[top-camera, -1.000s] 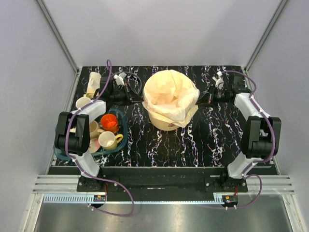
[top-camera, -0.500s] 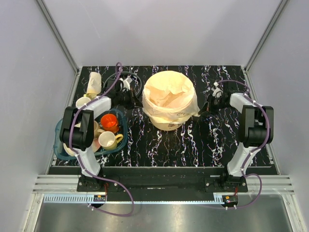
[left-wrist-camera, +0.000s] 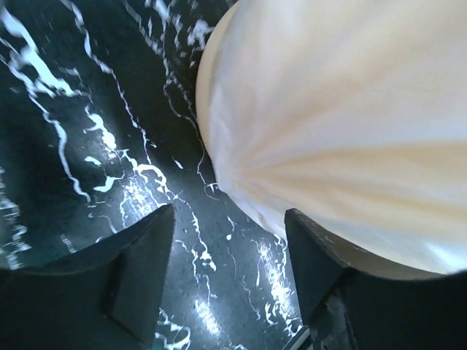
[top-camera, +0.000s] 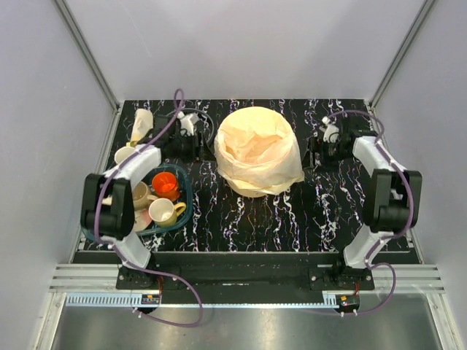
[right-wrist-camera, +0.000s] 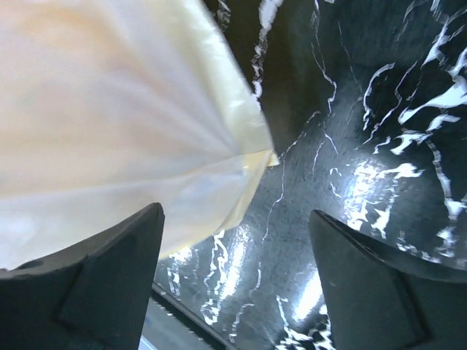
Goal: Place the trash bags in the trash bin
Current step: Place the trash bag in the trash bin.
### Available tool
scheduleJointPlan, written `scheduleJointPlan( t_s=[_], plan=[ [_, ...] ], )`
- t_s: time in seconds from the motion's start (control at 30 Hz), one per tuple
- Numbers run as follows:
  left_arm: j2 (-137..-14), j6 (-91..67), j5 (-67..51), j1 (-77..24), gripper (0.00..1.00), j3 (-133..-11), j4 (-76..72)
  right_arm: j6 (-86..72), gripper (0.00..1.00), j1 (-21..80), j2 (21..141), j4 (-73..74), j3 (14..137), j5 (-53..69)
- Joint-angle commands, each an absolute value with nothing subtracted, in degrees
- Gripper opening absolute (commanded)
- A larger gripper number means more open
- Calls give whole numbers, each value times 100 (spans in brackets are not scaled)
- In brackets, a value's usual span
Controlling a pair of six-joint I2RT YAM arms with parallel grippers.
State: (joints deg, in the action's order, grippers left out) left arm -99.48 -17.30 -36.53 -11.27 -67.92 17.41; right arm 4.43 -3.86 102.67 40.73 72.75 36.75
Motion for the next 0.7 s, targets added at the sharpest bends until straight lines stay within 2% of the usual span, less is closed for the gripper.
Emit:
scheduleJointPlan(
  t_s=[0.0,0.07,0.17,0.33,0.37,0.43,0.5,0.67],
  plan=[
    [-8799,-432,-3743,-748,76,-7374,2379,1660,97,-474,9045,4797,7796,3393],
    [-8553,42,-4207,-309,88,-7435,2600,1976,100,-518,8695,4965,7848,3244],
    [-8105,1122,-4351,-9,96,-7567,2961,2327,100,-589,8194,5133,8006,3357],
    [-7209,1326,-3173,0,99,-7217,2057,2232,100,-580,7559,4387,8121,4189],
    [-7164,1710,-3512,-9,99,-7225,1935,2502,100,-580,7445,4325,8121,4410],
    [-7372,2692,-4145,-9,99,-7731,2677,2784,100,-571,7374,4323,8191,4997],
    [-7723,3381,-5016,0,99,-7953,3502,3899,100,-440,7514,5101,8349,5212],
    [-8296,4930,-6529,-70,98,-7979,3630,5006,100,-369,8147,5414,8394,5431]
  ],
)
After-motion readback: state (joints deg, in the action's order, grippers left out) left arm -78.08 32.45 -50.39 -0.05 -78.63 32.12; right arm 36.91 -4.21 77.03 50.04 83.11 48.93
